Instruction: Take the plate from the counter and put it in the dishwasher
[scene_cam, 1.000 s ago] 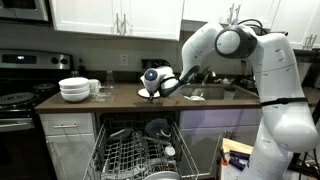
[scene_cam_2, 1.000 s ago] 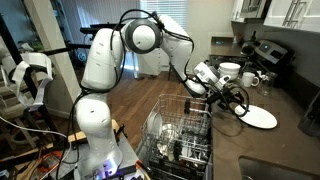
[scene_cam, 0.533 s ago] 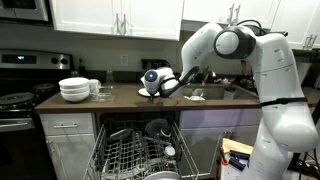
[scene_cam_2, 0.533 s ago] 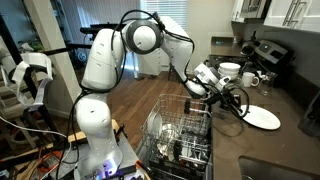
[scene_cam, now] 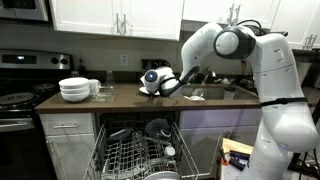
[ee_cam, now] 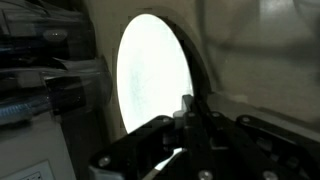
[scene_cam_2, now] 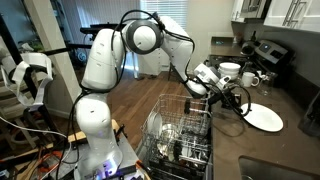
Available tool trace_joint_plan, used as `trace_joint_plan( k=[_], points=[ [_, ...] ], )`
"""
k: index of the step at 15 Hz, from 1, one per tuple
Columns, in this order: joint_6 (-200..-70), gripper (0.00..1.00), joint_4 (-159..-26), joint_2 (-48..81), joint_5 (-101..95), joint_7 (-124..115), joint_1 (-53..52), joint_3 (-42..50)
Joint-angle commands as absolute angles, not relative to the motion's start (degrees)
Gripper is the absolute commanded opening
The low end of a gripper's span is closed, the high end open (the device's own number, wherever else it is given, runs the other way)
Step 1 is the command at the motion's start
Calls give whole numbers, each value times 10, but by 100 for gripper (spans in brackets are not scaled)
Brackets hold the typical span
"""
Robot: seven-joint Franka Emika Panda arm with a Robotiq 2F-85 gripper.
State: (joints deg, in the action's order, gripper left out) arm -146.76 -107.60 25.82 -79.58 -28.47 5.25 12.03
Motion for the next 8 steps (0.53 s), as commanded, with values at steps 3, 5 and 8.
trace_joint_plan(
  k=[3,5,8],
  points=[
    [-1428,2,-1092,235,-839,-316,45,111],
    [-1408,2,-1097,228,-853,-323,41,106],
    [-1378,2,-1106,220,-884,-343,33,97]
  ],
)
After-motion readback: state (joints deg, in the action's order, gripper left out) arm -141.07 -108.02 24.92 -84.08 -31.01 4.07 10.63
